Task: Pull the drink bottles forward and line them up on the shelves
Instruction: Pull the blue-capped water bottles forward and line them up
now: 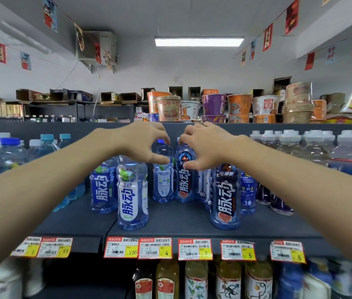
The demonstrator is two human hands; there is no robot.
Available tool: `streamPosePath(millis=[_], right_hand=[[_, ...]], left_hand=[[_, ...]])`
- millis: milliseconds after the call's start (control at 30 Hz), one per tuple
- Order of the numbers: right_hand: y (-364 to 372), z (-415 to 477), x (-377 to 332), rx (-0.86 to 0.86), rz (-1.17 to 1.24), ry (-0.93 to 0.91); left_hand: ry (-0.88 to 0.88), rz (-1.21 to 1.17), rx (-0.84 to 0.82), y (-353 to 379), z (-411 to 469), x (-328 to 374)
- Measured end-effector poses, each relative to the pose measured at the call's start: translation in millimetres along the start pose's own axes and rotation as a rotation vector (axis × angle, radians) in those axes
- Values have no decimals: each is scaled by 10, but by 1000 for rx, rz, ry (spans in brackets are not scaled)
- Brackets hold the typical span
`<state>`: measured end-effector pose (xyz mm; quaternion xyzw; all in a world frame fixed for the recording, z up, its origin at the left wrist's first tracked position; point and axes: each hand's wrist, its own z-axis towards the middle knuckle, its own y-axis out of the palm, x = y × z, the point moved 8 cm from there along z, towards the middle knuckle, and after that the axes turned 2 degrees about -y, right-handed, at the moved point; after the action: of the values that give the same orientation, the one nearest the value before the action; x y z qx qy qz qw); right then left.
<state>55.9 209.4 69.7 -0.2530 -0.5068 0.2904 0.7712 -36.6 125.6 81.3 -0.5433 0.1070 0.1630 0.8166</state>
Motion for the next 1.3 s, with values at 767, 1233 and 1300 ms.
streamPosePath(millis=[767,1233,1300], right_hand=[[472,816,355,-309,130,218],[453,875,538,-293,277,223],[455,866,551,-281,299,218]], left_hand=[[-262,173,-161,435,1119,-301],[-194,-26,-164,303,1143,-458],[-198,-81,-173,309,1151,-507]])
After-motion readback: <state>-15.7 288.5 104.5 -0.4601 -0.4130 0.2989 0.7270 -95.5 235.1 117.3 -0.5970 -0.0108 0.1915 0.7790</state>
